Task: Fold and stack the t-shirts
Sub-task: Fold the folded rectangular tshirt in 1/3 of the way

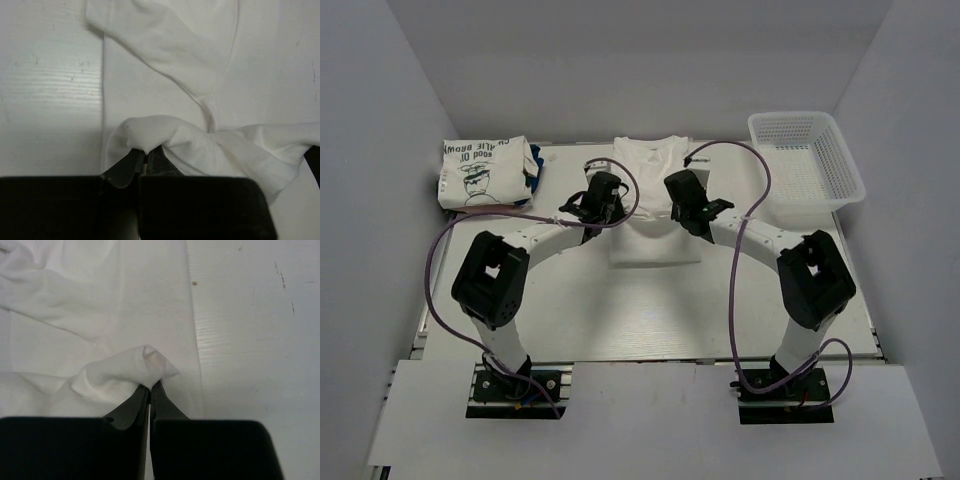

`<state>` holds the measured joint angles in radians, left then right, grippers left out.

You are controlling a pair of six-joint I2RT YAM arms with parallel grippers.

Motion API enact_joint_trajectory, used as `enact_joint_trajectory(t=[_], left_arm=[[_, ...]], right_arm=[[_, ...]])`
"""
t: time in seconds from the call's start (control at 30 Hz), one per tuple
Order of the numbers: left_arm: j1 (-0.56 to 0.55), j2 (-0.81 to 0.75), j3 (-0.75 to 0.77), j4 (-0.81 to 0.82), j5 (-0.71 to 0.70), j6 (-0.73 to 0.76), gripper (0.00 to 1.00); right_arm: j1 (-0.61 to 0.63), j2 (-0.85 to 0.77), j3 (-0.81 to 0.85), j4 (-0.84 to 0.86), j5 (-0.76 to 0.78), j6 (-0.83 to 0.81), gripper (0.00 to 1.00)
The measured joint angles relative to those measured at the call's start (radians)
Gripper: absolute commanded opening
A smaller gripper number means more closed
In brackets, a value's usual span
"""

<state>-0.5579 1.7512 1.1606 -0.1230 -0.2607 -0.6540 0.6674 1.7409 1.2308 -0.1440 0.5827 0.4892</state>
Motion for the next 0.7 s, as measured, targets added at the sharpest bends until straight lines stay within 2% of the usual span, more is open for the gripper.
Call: enact_joint_trajectory(t=[0.23, 0.27, 0.33, 0.37, 0.4, 0.43, 0.47, 0.5, 0.57, 0.6, 0.7], left_arm=[[0.063, 0.142, 0.132, 0.044, 0.113, 0.056, 0.0], [0.069, 0.16, 0.146, 0.045, 0.126, 0.061, 0.06], [0.081, 0.203, 0.18, 0.045, 0.157, 0.071, 0.41], [0.086, 0.218, 0.192, 0.045, 0.172, 0.083, 0.82], [0.092, 0.232, 0.203, 0.043, 0.183, 0.091, 0.94], [0.097, 0.241, 0.216, 0.038, 0.194, 0.09, 0.99], [0.103, 0.249, 0.23, 0.029, 0.207, 0.097, 0.99], [0.107, 0.252, 0.242, 0.023, 0.213, 0.102, 0.99], [0.112, 0.248, 0.26, 0.017, 0.226, 0.117, 0.99], [0.116, 0.241, 0.263, 0.019, 0.229, 0.123, 0.99], [0.121, 0.178, 0.222, 0.018, 0.24, 0.13, 0.99]], right_arm=[[-0.052, 0.128, 0.106, -0.021, -0.035, 0.0, 0.0], [-0.06, 0.143, 0.119, -0.028, -0.039, 0.0, 0.0], [-0.072, 0.175, 0.154, -0.042, -0.05, 0.001, 0.06], [-0.079, 0.193, 0.18, -0.056, -0.057, 0.003, 0.13], [-0.085, 0.214, 0.214, -0.073, -0.064, 0.006, 0.34], [-0.089, 0.232, 0.241, -0.084, -0.069, 0.013, 0.41], [-0.092, 0.246, 0.267, -0.095, -0.073, 0.013, 0.44], [-0.093, 0.254, 0.282, -0.099, -0.08, 0.013, 0.67], [-0.098, 0.254, 0.288, -0.109, -0.095, 0.011, 0.74], [-0.098, 0.25, 0.286, -0.116, -0.104, 0.008, 0.87], [-0.098, 0.213, 0.232, -0.108, -0.143, -0.002, 0.88]])
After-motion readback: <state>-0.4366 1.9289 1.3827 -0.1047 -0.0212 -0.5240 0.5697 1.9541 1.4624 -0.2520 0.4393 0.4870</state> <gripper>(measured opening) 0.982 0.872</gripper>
